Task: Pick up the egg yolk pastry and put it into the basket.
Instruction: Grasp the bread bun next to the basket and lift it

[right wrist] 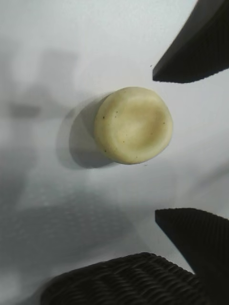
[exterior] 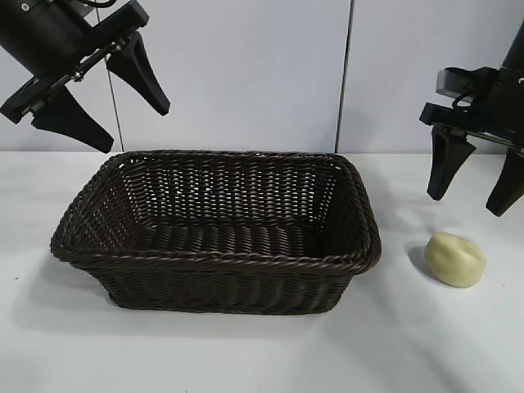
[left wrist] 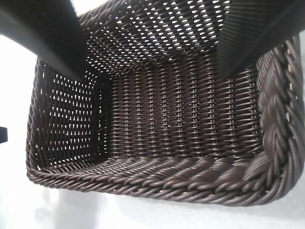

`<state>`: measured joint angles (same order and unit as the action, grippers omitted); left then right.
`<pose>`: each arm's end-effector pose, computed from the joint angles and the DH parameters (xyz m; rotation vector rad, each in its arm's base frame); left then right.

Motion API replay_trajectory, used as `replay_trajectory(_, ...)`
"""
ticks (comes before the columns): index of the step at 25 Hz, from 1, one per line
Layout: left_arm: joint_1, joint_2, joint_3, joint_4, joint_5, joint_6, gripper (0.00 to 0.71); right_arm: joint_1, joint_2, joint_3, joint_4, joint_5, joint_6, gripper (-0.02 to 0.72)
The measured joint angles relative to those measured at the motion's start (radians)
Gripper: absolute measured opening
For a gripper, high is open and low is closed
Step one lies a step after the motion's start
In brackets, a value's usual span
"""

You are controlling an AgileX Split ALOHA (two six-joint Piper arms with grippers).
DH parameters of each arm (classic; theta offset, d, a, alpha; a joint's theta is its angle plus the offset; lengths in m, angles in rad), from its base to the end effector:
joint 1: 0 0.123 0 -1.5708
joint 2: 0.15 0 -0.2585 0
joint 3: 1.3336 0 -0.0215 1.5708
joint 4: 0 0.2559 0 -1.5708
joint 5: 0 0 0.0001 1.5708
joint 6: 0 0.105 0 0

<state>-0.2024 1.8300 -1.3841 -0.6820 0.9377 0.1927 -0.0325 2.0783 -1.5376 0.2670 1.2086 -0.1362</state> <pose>0.3664 -0.1297 0.2071 0.0791 2.7544 -0.8577 0.3899 0.0133 0.1334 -0.0043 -3.0477 -0.3860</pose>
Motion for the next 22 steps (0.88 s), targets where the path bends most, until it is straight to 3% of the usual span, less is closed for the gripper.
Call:
replay_trajectory(5,0.0,0.0,0.0,0.0,-0.002,0.0,0.549,0.053,0.034,0.0,-0.014,-0.002,-0.003,0.529)
replay_trajectory(12,0.0,0.0,0.0,0.0,-0.002,0.0,0.549,0.09,0.071,0.0,-0.131,-0.003,0.087,0.529)
replay_trajectory(17,0.0,0.0,0.0,0.0,-0.001,0.0,0.549,0.089,0.072,0.0,-0.191,-0.003,0.107,0.52)
replay_trajectory(19,0.0,0.0,0.0,0.0,-0.001,0.0,0.549,0.089,0.072,0.0,-0.204,-0.003,0.109,0.461)
replay_trajectory(22,0.0,0.0,0.0,0.0,-0.001,0.0,0.549,0.089,0.072,0.0,-0.211,-0.003,0.109,0.309)
